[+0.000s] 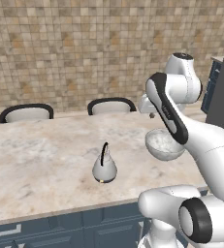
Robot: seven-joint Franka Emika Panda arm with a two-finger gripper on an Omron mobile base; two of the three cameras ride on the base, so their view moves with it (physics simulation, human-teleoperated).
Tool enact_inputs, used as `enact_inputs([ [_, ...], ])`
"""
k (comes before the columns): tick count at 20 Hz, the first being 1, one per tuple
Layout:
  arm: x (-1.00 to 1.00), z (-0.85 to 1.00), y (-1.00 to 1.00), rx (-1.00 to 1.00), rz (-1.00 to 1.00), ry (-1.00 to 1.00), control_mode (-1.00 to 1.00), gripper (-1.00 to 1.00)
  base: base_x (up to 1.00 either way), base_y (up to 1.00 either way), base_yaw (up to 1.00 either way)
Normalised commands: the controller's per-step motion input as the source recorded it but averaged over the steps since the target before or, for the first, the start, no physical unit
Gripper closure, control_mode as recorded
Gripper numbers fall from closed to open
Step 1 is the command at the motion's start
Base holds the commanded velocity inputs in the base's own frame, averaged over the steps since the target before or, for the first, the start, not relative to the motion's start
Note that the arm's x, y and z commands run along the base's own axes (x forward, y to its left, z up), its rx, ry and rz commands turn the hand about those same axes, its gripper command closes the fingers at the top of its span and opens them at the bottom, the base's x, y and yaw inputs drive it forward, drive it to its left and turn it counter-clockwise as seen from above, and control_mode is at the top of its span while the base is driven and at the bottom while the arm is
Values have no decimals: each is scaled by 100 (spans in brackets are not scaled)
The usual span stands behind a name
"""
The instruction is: Pick the kettle and bowl and place them in the sink. Then turn on the water.
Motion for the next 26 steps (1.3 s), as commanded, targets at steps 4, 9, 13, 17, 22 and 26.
enact_inputs([
  [4,4,-10,-4,0,0,0,-100,-100,0,0,0],
  [9,15,-23,-13,0,0,0,-100,-100,0,0,0],
  [13,17,-26,-22,0,0,1,-100,-100,0,0,0],
  [17,13,-28,-25,0,0,0,-100,-100,0,0,0],
  [22,20,-28,-20,0,0,1,-100,-100,0,0,0],
  [26,21,-27,-14,0,0,2,-100,-100,0,0,0],
])
